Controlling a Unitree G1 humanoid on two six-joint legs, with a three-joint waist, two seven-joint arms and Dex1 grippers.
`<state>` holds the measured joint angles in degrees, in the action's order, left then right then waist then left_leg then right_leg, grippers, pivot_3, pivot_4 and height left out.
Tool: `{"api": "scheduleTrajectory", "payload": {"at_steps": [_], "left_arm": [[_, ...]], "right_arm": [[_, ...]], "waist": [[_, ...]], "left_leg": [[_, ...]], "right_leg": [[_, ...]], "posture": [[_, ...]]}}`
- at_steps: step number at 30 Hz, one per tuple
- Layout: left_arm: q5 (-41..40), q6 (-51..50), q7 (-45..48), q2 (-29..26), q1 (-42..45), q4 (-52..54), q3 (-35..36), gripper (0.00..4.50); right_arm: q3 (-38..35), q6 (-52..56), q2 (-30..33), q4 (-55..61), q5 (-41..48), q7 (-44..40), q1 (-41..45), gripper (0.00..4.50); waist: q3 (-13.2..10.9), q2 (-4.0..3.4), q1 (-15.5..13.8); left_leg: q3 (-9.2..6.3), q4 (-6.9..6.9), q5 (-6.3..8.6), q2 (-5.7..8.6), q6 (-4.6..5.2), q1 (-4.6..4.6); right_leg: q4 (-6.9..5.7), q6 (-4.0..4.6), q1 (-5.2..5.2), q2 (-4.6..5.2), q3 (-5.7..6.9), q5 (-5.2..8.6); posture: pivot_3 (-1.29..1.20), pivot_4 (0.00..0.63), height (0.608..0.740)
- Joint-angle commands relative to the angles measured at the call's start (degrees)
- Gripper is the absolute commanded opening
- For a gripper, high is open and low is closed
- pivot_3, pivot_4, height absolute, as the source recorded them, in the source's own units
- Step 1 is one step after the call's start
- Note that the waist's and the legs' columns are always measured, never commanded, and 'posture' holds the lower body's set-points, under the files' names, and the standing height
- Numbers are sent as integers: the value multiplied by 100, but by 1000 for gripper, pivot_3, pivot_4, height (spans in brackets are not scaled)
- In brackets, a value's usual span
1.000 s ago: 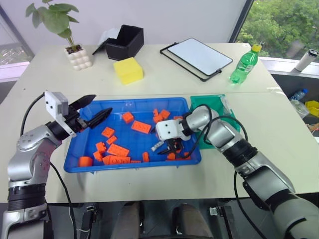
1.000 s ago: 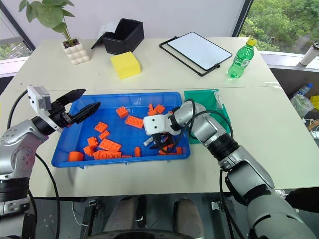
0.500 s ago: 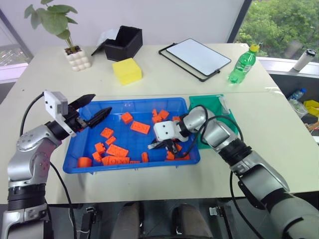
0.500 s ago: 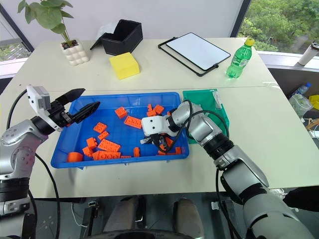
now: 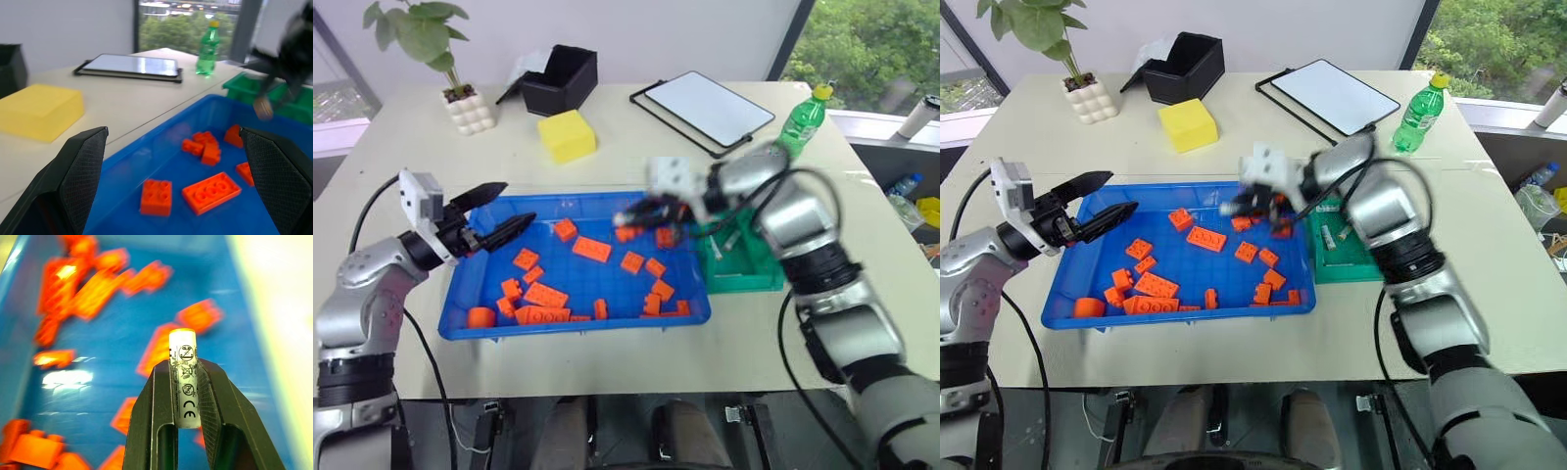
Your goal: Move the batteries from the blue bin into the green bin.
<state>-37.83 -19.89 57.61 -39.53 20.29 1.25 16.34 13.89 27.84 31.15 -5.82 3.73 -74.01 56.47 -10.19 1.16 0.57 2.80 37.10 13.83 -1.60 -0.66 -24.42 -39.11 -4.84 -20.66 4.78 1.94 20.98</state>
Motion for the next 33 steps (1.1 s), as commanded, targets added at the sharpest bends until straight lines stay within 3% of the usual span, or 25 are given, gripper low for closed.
{"api": "scheduleTrajectory", "payload": {"at_steps": [1, 9, 18, 20, 23, 27, 33], "left_arm": [[-17, 1, 244, 6, 426, -26, -213, 4500], [275, 221, 487, 537, 1067, -653, -770, 4500], [814, 753, 709, 1048, 1153, -1409, -1197, 4500], [871, 819, 723, 1079, 1158, -1490, -1184, 4500], [903, 857, 752, 1069, 1171, -1544, -1157, 4500], [953, 912, 738, 1008, 1207, -1592, -1100, 4500], [1114, 1366, 57, 1100, 1276, -1613, -759, 4500]], "right_arm": [[-408, 206, 430, 121, 126, 208, -199, 79], [-918, 383, 1423, 410, 173, 668, -1298, 79], [-1272, 466, 1452, 629, 233, 1564, -2096, 79], [-1298, 494, 1446, 702, 264, 1674, -2276, 1139], [-1310, 517, 1451, 745, 323, 1791, -2394, 2291], [-1306, 391, 1373, 650, 295, 2057, -2339, 4470], [-1617, -217, 734, 405, 356, 2978, -2123, 4470]], "waist": [[0, 0, 7], [-4, 2, 36], [-4, 2, 16], [-5, 3, 10], [-5, 4, 7], [-5, 4, 10], [-5, 4, 27]], "left_leg": [[1, 1, 0, 2, 1, 0], [6, 0, 0, 3, 2, 0], [11, 3, -6, -4, -7, 0], [11, 6, -12, -3, -17, -1], [11, 8, -11, -2, -15, -1], [10, 8, -10, -3, -14, 0], [9, 6, -14, -4, -20, 1]], "right_leg": [[3, 0, 2, 2, 0, 0], [2, -1, -1, -2, -1, 0], [-1, -1, -3, -11, -5, 0], [-1, -1, -2, -10, -4, 0], [-1, -1, -1, -9, -4, -1], [-1, -1, 0, -10, -5, 0], [-1, -1, -1, -12, -4, 0]], "posture": [[0, 150, 740], [0, 150, 740], [0, 150, 740], [0, 150, 740], [0, 150, 740], [0, 150, 740], [0, 150, 740]]}}
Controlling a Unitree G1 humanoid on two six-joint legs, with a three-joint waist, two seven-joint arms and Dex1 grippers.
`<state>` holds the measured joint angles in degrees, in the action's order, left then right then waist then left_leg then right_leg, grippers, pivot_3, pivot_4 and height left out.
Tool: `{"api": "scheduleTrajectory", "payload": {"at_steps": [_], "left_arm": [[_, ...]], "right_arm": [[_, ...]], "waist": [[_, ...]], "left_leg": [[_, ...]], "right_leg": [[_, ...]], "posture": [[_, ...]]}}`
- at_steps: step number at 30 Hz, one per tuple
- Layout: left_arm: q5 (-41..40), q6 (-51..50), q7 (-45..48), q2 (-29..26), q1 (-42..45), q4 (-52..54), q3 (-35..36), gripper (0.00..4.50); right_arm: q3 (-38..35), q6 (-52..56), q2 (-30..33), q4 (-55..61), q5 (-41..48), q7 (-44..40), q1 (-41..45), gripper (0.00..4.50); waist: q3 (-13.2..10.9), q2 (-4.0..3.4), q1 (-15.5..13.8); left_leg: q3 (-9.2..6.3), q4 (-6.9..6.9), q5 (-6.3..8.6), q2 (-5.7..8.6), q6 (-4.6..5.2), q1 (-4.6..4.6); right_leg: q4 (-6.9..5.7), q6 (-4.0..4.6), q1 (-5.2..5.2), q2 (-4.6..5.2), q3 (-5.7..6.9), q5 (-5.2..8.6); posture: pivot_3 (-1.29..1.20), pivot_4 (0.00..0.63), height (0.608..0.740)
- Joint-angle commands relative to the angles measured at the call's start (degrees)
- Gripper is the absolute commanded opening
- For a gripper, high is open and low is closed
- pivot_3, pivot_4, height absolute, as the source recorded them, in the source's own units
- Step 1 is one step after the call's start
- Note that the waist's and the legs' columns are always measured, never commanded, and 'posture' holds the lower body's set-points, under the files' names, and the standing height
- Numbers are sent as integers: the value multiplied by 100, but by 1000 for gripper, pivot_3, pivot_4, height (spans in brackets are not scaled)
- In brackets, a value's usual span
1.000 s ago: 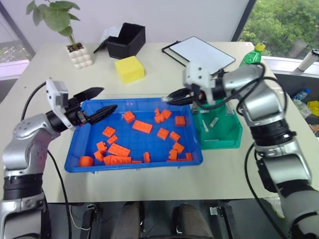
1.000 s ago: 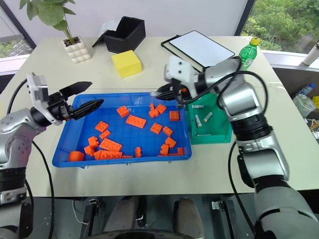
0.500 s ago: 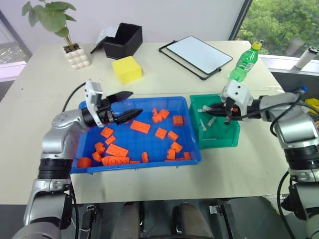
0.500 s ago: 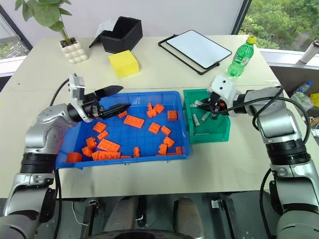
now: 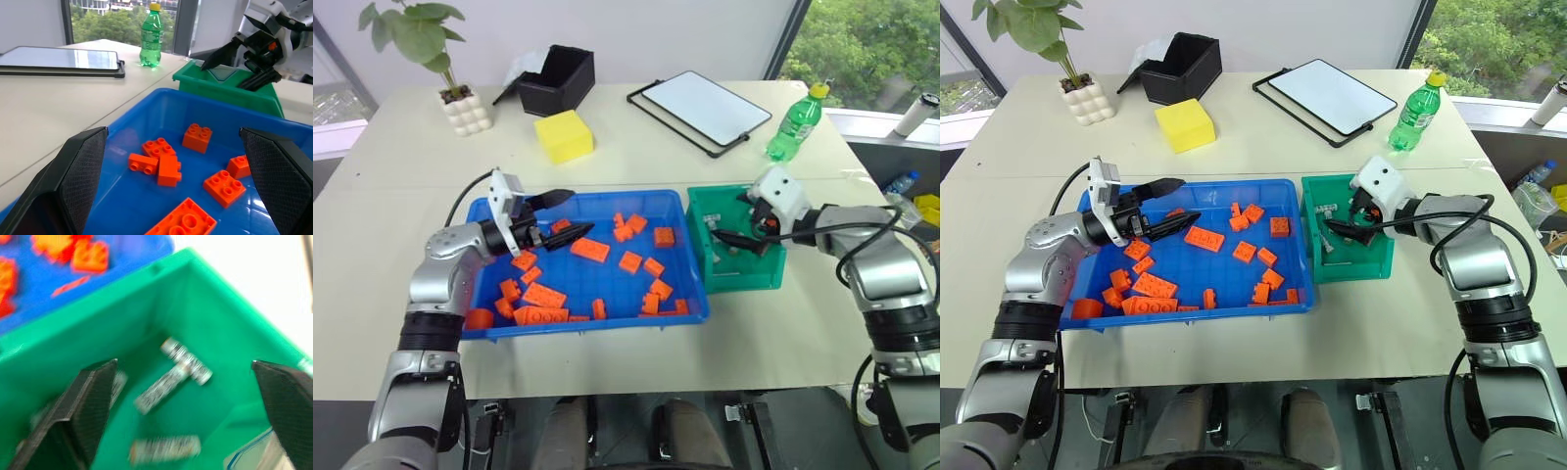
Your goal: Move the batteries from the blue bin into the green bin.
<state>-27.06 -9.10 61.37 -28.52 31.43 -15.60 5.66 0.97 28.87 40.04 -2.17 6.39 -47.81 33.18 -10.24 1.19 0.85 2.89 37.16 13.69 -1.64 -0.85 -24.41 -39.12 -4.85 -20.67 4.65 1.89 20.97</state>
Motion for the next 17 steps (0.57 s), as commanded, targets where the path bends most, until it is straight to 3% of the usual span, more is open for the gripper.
{"api": "scheduleTrajectory", "payload": {"at_steps": [1, 8, 17], "left_arm": [[53, 345, -511, 9, 162, 126, 406, 4500], [-260, -284, -1207, -292, -633, 1539, 896, 4500], [-668, -1063, -2178, -658, -1812, 2992, 1902, 4500]], "right_arm": [[-428, -421, -356, 58, 158, 563, 228, 4470], [-483, -557, -1477, 652, 550, 1290, 168, 4470], [-248, -596, -2197, 1250, 790, 1544, -85, 4470]], "waist": [[0, 0, -8], [-1, 0, 17], [-1, 1, 6]], "left_leg": [[0, 0, -1, 0, -2, 0], [0, -4, -5, 0, -9, -1], [-6, -4, 4, 0, 6, 0]], "right_leg": [[0, 0, 0, 0, 0, 0], [-2, -1, -1, 3, 0, 0], [-5, -1, 1, 5, -1, 0]], "posture": [[0, 150, 740], [0, 150, 740], [0, 150, 740]]}}
